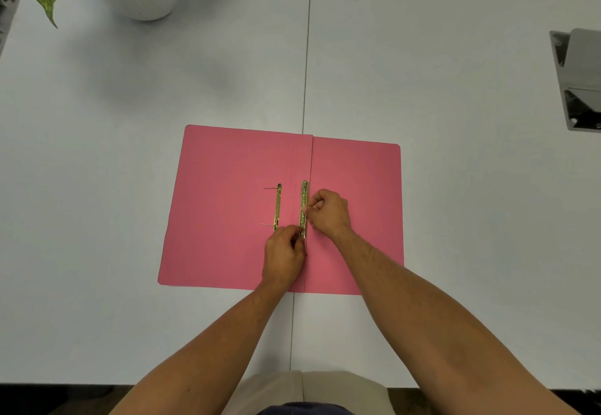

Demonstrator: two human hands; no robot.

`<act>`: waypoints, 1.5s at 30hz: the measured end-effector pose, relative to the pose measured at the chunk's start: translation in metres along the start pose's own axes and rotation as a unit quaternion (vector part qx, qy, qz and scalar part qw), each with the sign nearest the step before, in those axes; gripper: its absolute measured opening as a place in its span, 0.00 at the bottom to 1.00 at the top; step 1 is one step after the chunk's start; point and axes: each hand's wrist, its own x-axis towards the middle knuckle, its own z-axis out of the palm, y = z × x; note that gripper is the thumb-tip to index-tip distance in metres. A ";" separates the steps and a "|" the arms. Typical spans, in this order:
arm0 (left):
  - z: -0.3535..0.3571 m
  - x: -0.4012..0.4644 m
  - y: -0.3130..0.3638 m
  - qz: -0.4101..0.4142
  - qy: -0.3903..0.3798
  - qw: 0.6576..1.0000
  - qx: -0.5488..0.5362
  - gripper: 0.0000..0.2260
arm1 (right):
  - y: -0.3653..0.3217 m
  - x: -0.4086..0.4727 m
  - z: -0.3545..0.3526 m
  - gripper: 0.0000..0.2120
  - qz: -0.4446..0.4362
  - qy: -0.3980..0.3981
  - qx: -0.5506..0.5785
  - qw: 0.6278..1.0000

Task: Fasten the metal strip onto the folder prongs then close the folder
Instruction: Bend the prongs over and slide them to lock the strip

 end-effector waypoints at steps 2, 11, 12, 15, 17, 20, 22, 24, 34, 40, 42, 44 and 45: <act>0.002 -0.001 0.001 -0.010 0.007 1.000 -0.001 0.09 | 0.000 0.000 0.000 0.07 0.000 -0.001 0.001 1.000; 0.004 0.002 0.012 -0.047 -0.009 0.998 0.045 0.06 | -0.001 -0.001 0.000 0.07 -0.002 0.000 -0.002 1.000; 0.005 0.003 0.015 -0.049 -0.012 0.997 0.051 0.07 | -0.001 0.000 0.000 0.07 -0.002 0.000 -0.002 1.000; 0.006 0.005 0.020 -0.062 -0.022 0.996 0.063 0.08 | -0.001 -0.001 0.000 0.06 0.000 -0.003 0.000 1.000; 0.006 0.005 0.022 -0.066 -0.022 0.994 0.082 0.09 | -0.001 -0.001 0.000 0.06 0.001 -0.005 0.001 1.000; 0.007 0.002 0.025 -0.061 -0.028 0.988 0.139 0.10 | -0.001 -0.001 -0.001 0.05 0.001 -0.004 0.003 1.000; 0.008 -0.001 0.027 -0.061 -0.030 0.985 0.157 0.10 | -0.001 -0.001 -0.001 0.06 0.002 -0.002 0.001 1.000; 0.009 -0.001 0.027 -0.062 -0.035 0.985 0.158 0.10 | -0.001 -0.001 0.000 0.07 0.001 -0.003 0.001 1.000; 0.006 -0.003 0.005 -0.041 -0.007 0.999 0.032 0.06 | -0.001 -0.001 -0.001 0.08 0.003 0.001 0.000 1.000; 0.001 -0.002 0.006 -0.085 0.013 0.995 -0.053 0.09 | -0.002 -0.002 -0.001 0.08 0.002 0.001 -0.001 1.000; 0.001 -0.002 0.006 -0.089 0.015 0.994 -0.057 0.10 | -0.003 -0.002 -0.002 0.09 0.002 0.001 0.000 1.000; 0.000 0.000 0.007 -0.090 0.012 0.994 -0.057 0.09 | -0.003 -0.002 -0.002 0.10 0.002 0.002 0.001 1.000; 0.000 0.000 0.007 -0.090 0.011 0.994 -0.056 0.09 | -0.003 -0.002 -0.001 0.10 0.002 0.001 -0.001 1.000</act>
